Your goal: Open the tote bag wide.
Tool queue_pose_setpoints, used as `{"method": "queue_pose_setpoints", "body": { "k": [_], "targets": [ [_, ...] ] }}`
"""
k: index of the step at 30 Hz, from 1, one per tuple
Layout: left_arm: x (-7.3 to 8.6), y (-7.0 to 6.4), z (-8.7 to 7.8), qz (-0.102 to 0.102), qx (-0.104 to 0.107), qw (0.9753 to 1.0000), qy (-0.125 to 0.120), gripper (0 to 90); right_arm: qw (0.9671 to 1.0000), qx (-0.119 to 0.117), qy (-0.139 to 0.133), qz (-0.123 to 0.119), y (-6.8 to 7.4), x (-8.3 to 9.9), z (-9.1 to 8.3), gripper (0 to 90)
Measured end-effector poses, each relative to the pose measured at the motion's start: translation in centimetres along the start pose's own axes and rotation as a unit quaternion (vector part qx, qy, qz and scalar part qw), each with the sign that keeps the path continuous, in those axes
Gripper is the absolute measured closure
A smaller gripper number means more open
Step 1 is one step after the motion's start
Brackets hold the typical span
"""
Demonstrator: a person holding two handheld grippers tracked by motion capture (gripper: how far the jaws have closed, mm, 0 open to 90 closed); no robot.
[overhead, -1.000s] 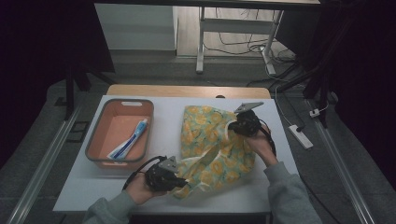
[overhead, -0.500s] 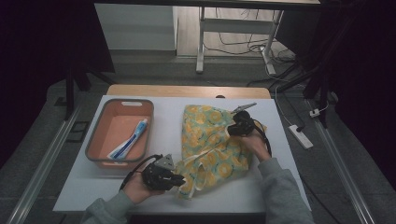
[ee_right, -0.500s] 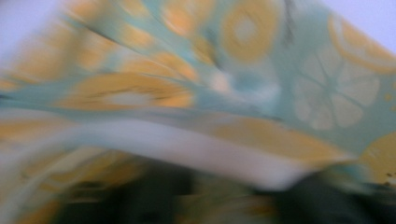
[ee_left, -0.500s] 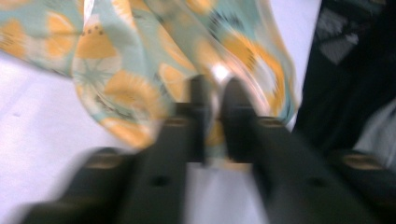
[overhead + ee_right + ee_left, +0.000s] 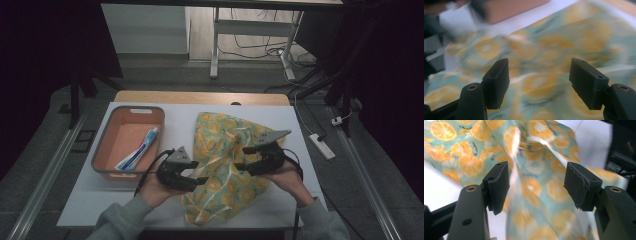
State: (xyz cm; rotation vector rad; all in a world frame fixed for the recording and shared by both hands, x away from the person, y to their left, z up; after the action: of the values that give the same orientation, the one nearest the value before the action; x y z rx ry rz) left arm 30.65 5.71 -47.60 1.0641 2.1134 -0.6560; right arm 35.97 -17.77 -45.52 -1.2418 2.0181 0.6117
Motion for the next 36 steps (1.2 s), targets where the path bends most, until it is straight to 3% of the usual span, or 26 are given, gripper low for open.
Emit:
{"method": "queue_pose_setpoints", "body": {
  "k": [1, 5, 6, 8, 9, 10, 11, 14, 17, 18, 19, 20, 24, 30, 36],
  "targets": [
    [-0.4, 0.4, 0.7, -0.002, -0.011, 0.9999, 0.006, 38.9, 1.0, 0.002, 0.005, -0.006, 0.6, 0.1, 0.4, 32.7],
    [-1.7, 1.8, 3.4, -0.01, -0.019, 0.9992, 0.033, 48.0, 0.9992, -0.001, 0.025, -0.032, 2.1, 0.1, 1.8, 35.3],
    [-1.9, 2.2, 4.3, -0.007, -0.022, 0.9985, 0.05, 60.2, 0.9976, -0.001, 0.05, -0.048, 2.5, -0.1, 3.0, 35.8],
    [-1.9, 2.3, 4.7, -0.009, -0.022, 0.9982, 0.056, 69.4, 0.9956, -0.011, 0.08, -0.048, 2.1, 0.0, 4.5, 36.8],
    [-1.9, 2.5, 5.0, -0.012, -0.018, 0.9979, 0.061, 69.4, 0.9956, -0.011, 0.08, -0.048, 2.1, 0.0, 4.5, 36.8],
    [-1.8, 2.7, 5.2, -0.012, -0.017, 0.9976, 0.066, 82.4, 0.9919, -0.007, 0.117, -0.048, 1.5, 0.5, 5.7, 37.5],
    [-1.7, 2.9, 5.4, -0.014, -0.019, 0.9971, 0.072, 85.4, 0.9895, -0.009, 0.136, -0.047, 1.3, 1.0, 6.0, 39.8],
    [-1.3, 3.6, 5.6, -0.018, -0.033, 0.9959, 0.082, 88.2, 0.9828, 0.009, 0.176, -0.056, 1.0, 2.6, 5.6, 53.8],
    [-1.2, 4.3, 5.8, -0.023, -0.05, 0.9947, 0.086, 88.5, 0.9772, 0.033, 0.203, -0.054, 0.6, 4.6, 4.6, 76.1],
    [-1.0, 4.7, 5.9, -0.027, -0.061, 0.9937, 0.09, 88.5, 0.9761, 0.041, 0.208, -0.048, 0.3, 5.3, 4.1, 83.1],
    [-1.0, 4.7, 5.9, -0.027, -0.061, 0.9937, 0.09, 88.5, 0.9761, 0.041, 0.208, -0.048, 0.3, 5.3, 4.1, 83.1],
    [-0.9, 5.2, 5.9, -0.032, -0.067, 0.9929, 0.093, 88.5, 0.9745, 0.056, 0.214, -0.039, -0.2, 6.6, 3.1, 89.7],
    [-0.7, 5.9, 5.7, -0.038, -0.083, 0.9914, 0.094, 88.5, 0.9775, 0.066, 0.2, -0.008, -0.5, 8.5, 1.1, 90.0],
    [-0.3, 6.9, 5.5, -0.054, -0.097, 0.9893, 0.095, 88.5, 0.9836, 0.096, 0.152, 0.009, -0.1, 10.1, -2.1, 90.0],
    [-0.3, 7.2, 6.0, -0.063, -0.094, 0.989, 0.095, 88.0, 0.9841, 0.085, 0.151, 0.038, -0.8, 11.8, -2.3, 87.7]
  ]
}}
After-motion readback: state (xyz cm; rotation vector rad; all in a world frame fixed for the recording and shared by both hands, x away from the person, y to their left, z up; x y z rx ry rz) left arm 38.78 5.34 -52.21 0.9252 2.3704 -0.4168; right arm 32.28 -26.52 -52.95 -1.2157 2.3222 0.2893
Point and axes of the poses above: each handheld gripper's, and its own axes: z roughly forward along the jaws, x roughly out of its underside, y roughly to its left, the point moved 4 cm from there along z, roughly forward along the jaws, and after that the axes turned 1 degree about x, right-handed, at the moved point
